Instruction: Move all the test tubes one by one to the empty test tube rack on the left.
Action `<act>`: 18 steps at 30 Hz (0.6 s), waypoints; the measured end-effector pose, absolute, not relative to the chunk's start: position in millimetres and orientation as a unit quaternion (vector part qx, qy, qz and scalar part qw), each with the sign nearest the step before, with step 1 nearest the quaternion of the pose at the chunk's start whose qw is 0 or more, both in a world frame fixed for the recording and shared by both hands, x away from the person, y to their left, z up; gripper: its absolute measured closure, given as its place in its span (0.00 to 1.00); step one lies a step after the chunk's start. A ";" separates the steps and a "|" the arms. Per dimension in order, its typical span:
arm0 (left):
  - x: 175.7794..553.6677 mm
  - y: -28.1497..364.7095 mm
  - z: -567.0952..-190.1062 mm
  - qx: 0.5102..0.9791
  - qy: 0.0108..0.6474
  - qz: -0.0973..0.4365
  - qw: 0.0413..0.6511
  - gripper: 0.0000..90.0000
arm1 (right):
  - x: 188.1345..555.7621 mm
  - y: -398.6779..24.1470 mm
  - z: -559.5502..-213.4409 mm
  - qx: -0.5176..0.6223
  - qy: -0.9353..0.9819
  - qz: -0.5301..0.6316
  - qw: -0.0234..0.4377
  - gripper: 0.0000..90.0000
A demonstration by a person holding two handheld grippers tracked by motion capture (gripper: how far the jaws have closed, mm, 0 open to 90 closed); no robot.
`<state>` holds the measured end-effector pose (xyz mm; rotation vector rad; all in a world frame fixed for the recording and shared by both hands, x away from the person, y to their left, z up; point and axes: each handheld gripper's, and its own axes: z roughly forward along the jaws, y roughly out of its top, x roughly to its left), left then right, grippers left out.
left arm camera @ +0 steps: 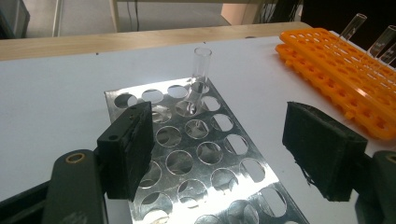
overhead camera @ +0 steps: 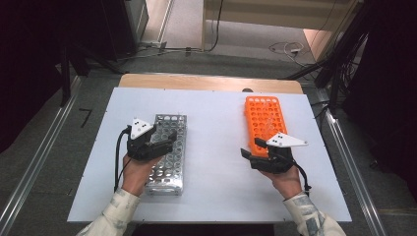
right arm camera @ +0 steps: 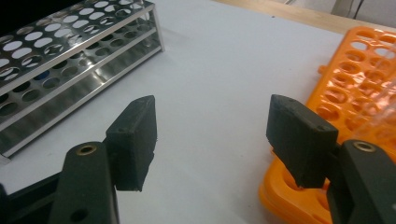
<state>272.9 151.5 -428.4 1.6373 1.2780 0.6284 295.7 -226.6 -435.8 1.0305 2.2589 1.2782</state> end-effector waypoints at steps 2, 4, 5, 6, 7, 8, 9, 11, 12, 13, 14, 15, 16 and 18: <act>272.4 151.9 -428.9 0.667 0.522 0.256 0.466 0.27 | 294.8 -233.3 -435.5 0.367 0.794 0.450 0.178 0.36; 272.2 152.5 -429.3 0.668 0.521 0.256 0.466 0.27 | 294.0 -239.3 -435.8 0.372 0.792 0.449 0.183 0.37; 272.1 152.6 -429.4 0.668 0.521 0.255 0.466 0.27 | 293.8 -242.3 -436.2 0.374 0.791 0.448 0.185 0.37; 271.9 152.7 -429.4 0.668 0.520 0.256 0.467 0.27 | 293.6 -244.4 -436.6 0.376 0.790 0.447 0.187 0.37; 271.9 152.7 -429.5 0.668 0.520 0.256 0.467 0.27 | 293.5 -247.8 -437.4 0.379 0.789 0.445 0.190 0.37; 271.9 152.7 -429.6 0.667 0.520 0.256 0.468 0.27 | 293.6 -250.4 -438.1 0.382 0.788 0.443 0.192 0.37; 271.9 152.7 -429.7 0.667 0.521 0.256 0.468 0.27 | 293.9 -252.8 -438.9 0.387 0.786 0.440 0.195 0.37; 271.9 152.5 -430.1 0.667 0.521 0.256 0.467 0.27 | 295.8 -257.5 -440.4 0.395 0.782 0.437 0.202 0.37; 272.0 152.5 -430.2 0.667 0.521 0.257 0.467 0.27 | 297.0 -259.5 -441.2 0.400 0.780 0.435 0.208 0.37; 272.0 152.4 -430.2 0.667 0.521 0.257 0.467 0.27 | 297.9 -260.7 -441.9 0.405 0.777 0.433 0.210 0.38; 271.9 152.3 -430.2 0.667 0.521 0.257 0.467 0.27 | 299.6 -262.4 -442.9 0.410 0.774 0.432 0.214 0.38; 271.7 152.3 -430.1 0.667 0.521 0.257 0.467 0.27 | 301.1 -263.8 -444.1 0.414 0.772 0.430 0.219 0.38; 271.7 152.2 -430.1 0.667 0.521 0.257 0.467 0.27 | 302.7 -265.0 -445.3 0.417 0.770 0.428 0.224 0.39; 271.8 152.3 -430.2 0.667 0.521 0.258 0.466 0.27 | 306.1 -266.7 -448.3 0.425 0.765 0.426 0.230 0.40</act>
